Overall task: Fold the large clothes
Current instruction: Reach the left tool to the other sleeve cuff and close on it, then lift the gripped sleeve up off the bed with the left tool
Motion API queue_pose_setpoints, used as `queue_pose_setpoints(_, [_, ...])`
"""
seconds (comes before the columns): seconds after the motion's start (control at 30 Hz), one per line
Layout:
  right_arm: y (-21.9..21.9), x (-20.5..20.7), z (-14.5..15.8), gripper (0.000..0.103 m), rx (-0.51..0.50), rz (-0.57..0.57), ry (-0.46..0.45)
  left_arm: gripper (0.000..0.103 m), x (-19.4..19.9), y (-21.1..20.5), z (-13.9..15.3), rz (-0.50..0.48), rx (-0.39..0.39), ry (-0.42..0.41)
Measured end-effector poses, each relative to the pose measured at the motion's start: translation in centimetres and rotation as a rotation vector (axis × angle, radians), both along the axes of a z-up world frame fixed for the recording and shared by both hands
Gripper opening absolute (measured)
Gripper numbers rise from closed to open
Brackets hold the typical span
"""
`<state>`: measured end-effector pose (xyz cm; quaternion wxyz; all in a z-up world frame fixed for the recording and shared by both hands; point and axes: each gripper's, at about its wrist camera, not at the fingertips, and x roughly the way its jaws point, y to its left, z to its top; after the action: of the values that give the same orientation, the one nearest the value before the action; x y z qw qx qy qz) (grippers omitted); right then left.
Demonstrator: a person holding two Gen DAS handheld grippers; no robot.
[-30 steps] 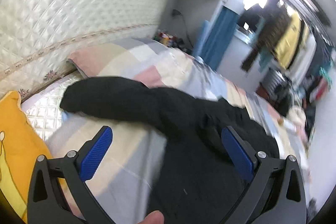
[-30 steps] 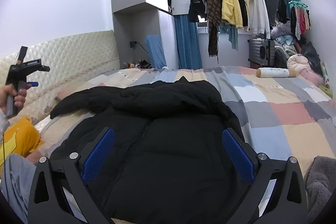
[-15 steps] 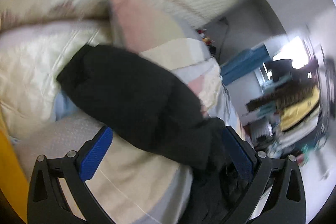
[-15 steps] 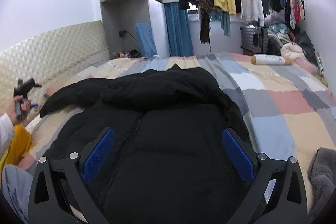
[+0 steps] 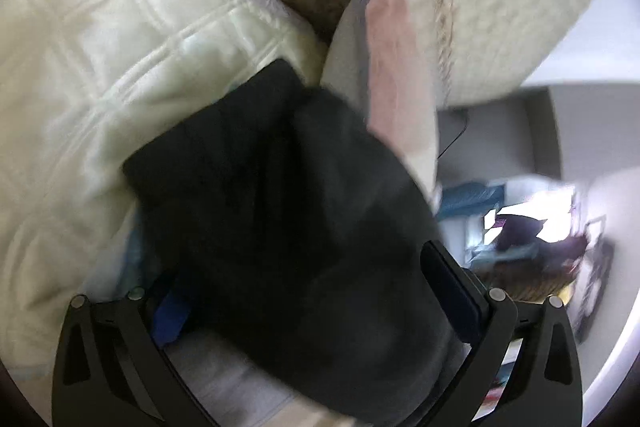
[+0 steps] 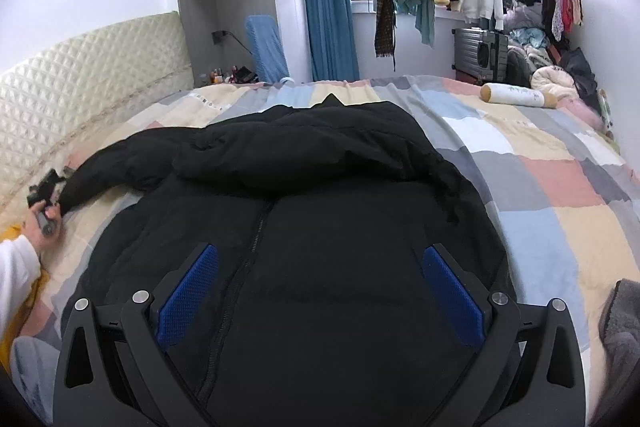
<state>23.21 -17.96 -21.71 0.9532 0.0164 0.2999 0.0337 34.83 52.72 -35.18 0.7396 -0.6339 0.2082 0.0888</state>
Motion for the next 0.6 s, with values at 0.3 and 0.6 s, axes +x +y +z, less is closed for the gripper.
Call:
queue_pose_setpoints(0.3, [0.1,0.4,0.1,0.103,-0.004,-0.022,0.012,0.029,-0.4,1.4,0.3,0.062,-0.007,0.004])
queue_pose_setpoints(0.6, [-0.1,-0.2,0.5,0.103,-0.001,-0.004,0.005,0.010,-2.4,0.0,9.4,0.083,0.322,0.067])
